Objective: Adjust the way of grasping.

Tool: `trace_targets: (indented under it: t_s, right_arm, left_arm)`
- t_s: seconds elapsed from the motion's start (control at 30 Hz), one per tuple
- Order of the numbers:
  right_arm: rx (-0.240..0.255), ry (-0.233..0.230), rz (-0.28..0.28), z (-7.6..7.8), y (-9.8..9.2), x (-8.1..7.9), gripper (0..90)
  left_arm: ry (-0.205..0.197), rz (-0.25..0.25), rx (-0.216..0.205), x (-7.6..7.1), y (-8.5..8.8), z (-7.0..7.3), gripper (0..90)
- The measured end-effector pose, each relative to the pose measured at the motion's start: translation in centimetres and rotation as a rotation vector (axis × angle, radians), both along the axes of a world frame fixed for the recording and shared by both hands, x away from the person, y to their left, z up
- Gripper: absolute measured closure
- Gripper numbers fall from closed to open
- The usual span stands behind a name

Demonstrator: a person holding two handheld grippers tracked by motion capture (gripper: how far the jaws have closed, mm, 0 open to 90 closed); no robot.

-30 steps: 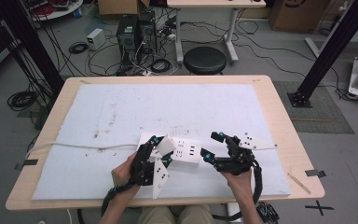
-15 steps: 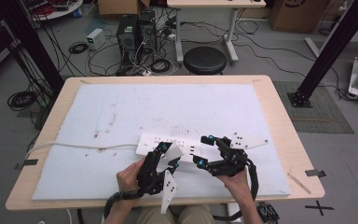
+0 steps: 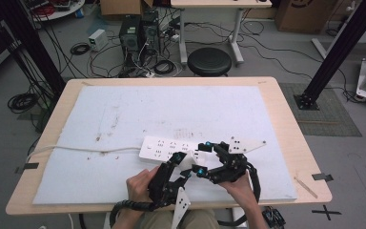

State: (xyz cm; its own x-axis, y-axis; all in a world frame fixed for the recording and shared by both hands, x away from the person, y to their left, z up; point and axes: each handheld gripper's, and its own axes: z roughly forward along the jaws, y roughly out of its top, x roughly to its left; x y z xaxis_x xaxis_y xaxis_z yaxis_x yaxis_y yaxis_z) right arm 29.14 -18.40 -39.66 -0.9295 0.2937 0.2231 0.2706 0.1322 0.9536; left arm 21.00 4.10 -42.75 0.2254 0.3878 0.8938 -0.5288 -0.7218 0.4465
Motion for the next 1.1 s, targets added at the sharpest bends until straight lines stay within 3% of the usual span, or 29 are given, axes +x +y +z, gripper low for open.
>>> trace_targets:
  t_s: [0.07, 0.1, 0.4, 0.53, 0.77, 1.1]
  right_arm:
    - [0.004, -0.002, 0.008, -0.02, 0.03, 0.04, 21.0]
    - [0.008, 0.002, 0.023, 0.00, -0.01, 0.01, 28.7]
    - [-0.005, 0.023, 0.082, -0.09, 0.11, 0.01, 29.4]
    - [-0.012, 0.016, 0.105, -0.20, 0.27, 0.01, 34.4]
    - [-0.030, 0.027, 0.125, -0.39, 0.61, 0.03, 37.2]
    - [-0.028, 0.008, 0.138, -0.33, 0.55, -0.07, 49.5]
  left_arm:
    - [-0.001, -0.005, 0.001, -0.08, -0.19, -0.08, 42.4]
    - [-0.003, -0.008, 0.003, -0.12, -0.27, -0.10, 42.4]
    - [-0.003, -0.036, -0.011, -0.35, -0.78, -0.27, 42.4]
    - [-0.008, -0.041, -0.006, -0.49, -0.86, -0.35, 42.4]
    - [-0.007, -0.049, 0.000, -0.56, -0.91, -0.47, 42.4]
    - [-0.015, -0.052, -0.001, -0.69, -0.79, -0.42, 42.4]
